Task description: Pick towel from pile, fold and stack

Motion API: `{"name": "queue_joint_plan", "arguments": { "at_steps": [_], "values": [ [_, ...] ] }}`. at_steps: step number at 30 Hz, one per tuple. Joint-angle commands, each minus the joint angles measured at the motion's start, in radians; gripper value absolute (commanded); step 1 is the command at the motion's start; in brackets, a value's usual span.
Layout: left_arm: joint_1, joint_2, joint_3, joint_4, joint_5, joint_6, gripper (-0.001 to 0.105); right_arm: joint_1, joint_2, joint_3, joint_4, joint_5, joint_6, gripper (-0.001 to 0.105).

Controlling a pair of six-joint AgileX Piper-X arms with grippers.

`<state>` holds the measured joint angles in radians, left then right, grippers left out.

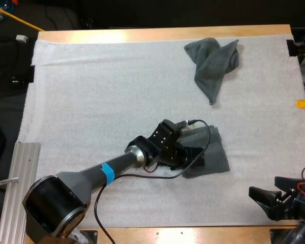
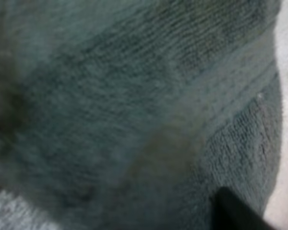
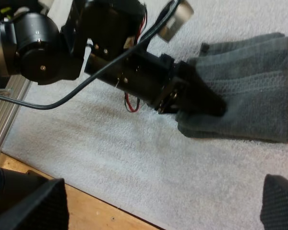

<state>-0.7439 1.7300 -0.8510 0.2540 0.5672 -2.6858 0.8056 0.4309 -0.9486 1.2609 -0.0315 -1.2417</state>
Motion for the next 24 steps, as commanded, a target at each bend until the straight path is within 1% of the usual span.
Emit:
{"name": "queue_joint_plan", "arguments": {
  "at_steps": [1,2,5,7,8,10,11,13,14,15,16,17,19,20,22,23,24],
  "values": [
    [-0.003,0.004,-0.004,0.02,-0.003,0.007,0.001,0.002,-0.001,-0.007,0.007,0.012,0.001,0.078],
    [-0.002,0.002,-0.004,0.032,-0.003,0.016,0.001,0.002,-0.001,-0.007,0.007,0.012,0.001,0.078],
    [0.004,-0.016,-0.004,0.104,-0.021,0.112,0.0,0.002,-0.001,-0.007,0.007,0.012,0.001,0.078],
    [0.021,-0.044,-0.004,0.212,-0.077,0.208,0.0,0.002,-0.001,-0.007,0.007,0.012,0.014,0.078],
    [0.028,-0.053,-0.004,0.243,-0.094,0.239,0.0,0.002,-0.001,-0.007,0.007,0.012,0.016,0.078],
    [0.072,-0.087,-0.004,0.351,-0.173,0.371,0.0,0.002,-0.001,-0.007,0.007,0.012,0.035,0.078],
    [0.081,-0.098,-0.004,0.379,-0.196,0.393,0.0,0.002,-0.001,-0.007,0.007,0.012,0.037,0.078],
    [0.147,-0.143,-0.004,0.489,-0.286,0.501,0.0,0.002,-0.001,-0.007,0.007,0.012,0.043,0.078],
    [0.167,-0.15,-0.004,0.507,-0.311,0.542,0.0,0.002,-0.001,-0.007,0.007,0.012,0.043,0.078],
    [0.208,-0.173,-0.004,0.559,-0.353,0.593,0.0,0.002,-0.001,-0.007,0.007,0.012,0.043,0.078],
    [0.247,-0.195,-0.004,0.605,-0.408,0.652,0.0,0.002,-0.001,-0.007,0.007,0.012,0.045,0.078],
    [0.271,-0.206,-0.004,0.626,-0.44,0.673,0.0,0.002,-0.001,-0.007,0.007,0.012,0.047,0.078],
    [0.364,-0.241,-0.004,0.69,-0.568,0.792,0.0,0.002,-0.001,-0.007,0.007,0.012,0.05,0.078],
    [0.391,-0.25,-0.004,0.703,-0.588,0.82,0.0,0.002,-0.001,-0.007,0.007,0.012,0.05,0.078],
    [0.499,-0.279,-0.004,0.746,-0.704,0.908,0.0,0.002,-0.001,-0.007,0.007,0.012,0.05,0.078],
    [0.527,-0.284,-0.004,0.751,-0.737,0.943,0.0,0.002,-0.001,-0.007,0.007,0.012,0.05,0.078],
    [0.578,-0.298,-0.004,0.767,-0.781,0.978,0.0,0.002,-0.001,-0.007,0.007,0.012,0.05,0.078]
  ]
}}
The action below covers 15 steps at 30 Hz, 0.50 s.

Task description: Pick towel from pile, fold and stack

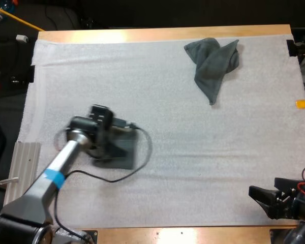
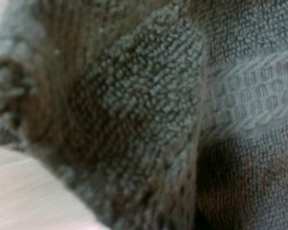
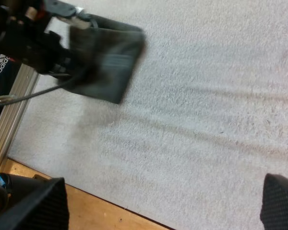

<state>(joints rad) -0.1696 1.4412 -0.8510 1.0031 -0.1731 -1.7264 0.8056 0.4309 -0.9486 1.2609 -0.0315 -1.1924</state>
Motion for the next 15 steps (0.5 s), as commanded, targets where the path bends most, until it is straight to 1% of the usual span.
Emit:
{"name": "queue_joint_plan", "arguments": {
  "at_steps": [1,2,3,4,6,9,10,11,12,13,14,15],
  "values": [
    [0.046,-0.019,-0.004,0.026,-0.079,0.046,0.0,0.002,-0.001,-0.007,0.007,0.012,0.001,0.078],
    [0.093,-0.028,-0.004,0.031,-0.09,0.072,0.0,0.002,-0.001,-0.007,0.004,0.012,0.001,0.078],
    [0.111,-0.032,-0.004,0.034,-0.091,0.082,0.0,0.002,-0.001,-0.007,0.001,0.012,0.001,0.078],
    [0.155,-0.035,-0.004,0.038,-0.091,0.098,0.0,0.002,-0.001,-0.007,-0.004,0.012,0.001,0.078],
    [0.217,-0.036,-0.004,0.045,-0.09,0.103,0.0,0.002,-0.001,-0.007,-0.012,0.012,0.001,0.078],
    [0.286,-0.036,-0.004,0.049,-0.047,0.103,0.0,0.002,-0.001,-0.007,-0.02,0.012,0.001,0.078],
    [0.298,-0.036,-0.004,0.049,-0.022,0.103,0.001,0.002,-0.001,-0.007,-0.023,0.012,0.001,0.078],
    [0.302,-0.036,-0.004,0.049,-0.014,0.103,0.002,0.002,-0.001,-0.007,-0.023,0.012,0.001,0.078],
    [0.307,-0.036,-0.004,0.049,-0.012,0.103,0.007,0.002,-0.001,-0.007,-0.023,0.012,0.001,0.078],
    [0.307,-0.036,-0.004,0.049,-0.015,0.103,0.015,0.002,-0.001,-0.007,-0.023,0.012,0.001,0.078],
    [0.307,-0.036,-0.004,0.049,-0.017,0.103,0.018,0.002,-0.001,-0.007,-0.023,0.012,0.001,0.078],
    [0.307,-0.036,-0.004,0.047,-0.018,0.103,0.03,0.002,-0.001,-0.007,-0.023,0.012,0.003,0.078]
  ]
}}
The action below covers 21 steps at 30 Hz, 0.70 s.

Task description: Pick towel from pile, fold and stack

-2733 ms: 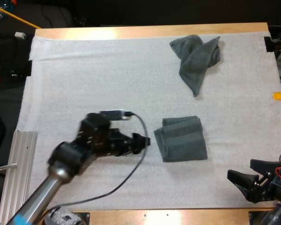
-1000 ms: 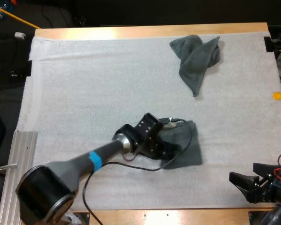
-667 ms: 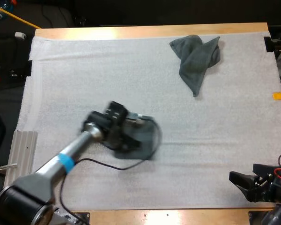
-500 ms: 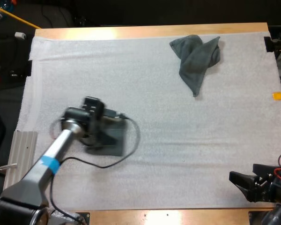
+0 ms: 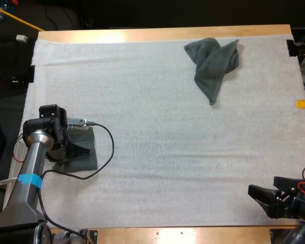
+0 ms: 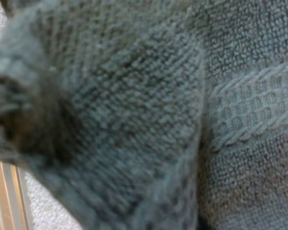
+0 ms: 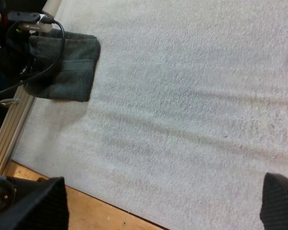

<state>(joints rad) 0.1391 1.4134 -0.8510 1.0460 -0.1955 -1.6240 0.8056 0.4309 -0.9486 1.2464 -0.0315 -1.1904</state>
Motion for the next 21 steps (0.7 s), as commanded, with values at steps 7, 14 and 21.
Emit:
{"name": "queue_joint_plan", "arguments": {
  "at_steps": [7,14,21],
  "values": [
    [-0.001,-0.008,-0.048,0.04,-0.092,-0.017,0.066,0.002,-0.001,-0.007,-0.009,0.012,0.001,0.078],
    [-0.001,-0.008,-0.065,0.078,0.034,-0.052,0.049,0.002,-0.001,-0.007,-0.009,0.012,0.001,0.078],
    [-0.001,-0.008,0.027,-0.012,0.103,-0.071,0.049,0.002,-0.001,-0.007,-0.009,0.012,0.001,0.078]
  ]
}}
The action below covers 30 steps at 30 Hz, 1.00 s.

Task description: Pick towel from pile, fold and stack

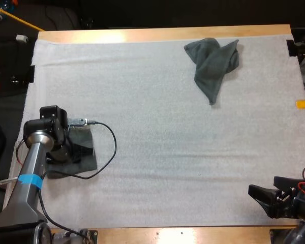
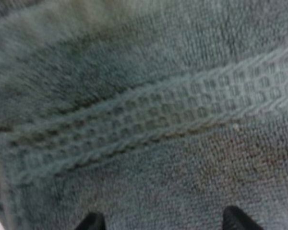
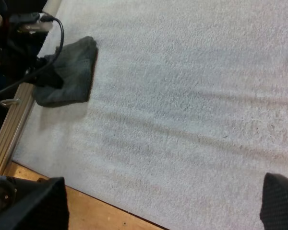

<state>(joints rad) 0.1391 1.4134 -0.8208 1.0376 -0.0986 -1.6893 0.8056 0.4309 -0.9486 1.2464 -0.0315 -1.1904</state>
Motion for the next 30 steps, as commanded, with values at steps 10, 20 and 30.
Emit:
{"name": "queue_joint_plan", "arguments": {
  "at_steps": [10,20,30],
  "values": [
    [-0.001,0.016,0.069,-0.049,0.006,-0.015,0.049,0.002,-0.001,-0.007,-0.009,0.012,0.001,0.078],
    [-0.001,-0.099,-0.081,0.045,0.032,-0.01,0.049,0.002,-0.001,-0.007,-0.009,0.012,0.001,0.078],
    [-0.005,-0.407,-0.173,0.064,0.179,-0.035,0.049,0.002,-0.001,-0.007,-0.017,-0.01,-0.004,0.078]
  ]
}}
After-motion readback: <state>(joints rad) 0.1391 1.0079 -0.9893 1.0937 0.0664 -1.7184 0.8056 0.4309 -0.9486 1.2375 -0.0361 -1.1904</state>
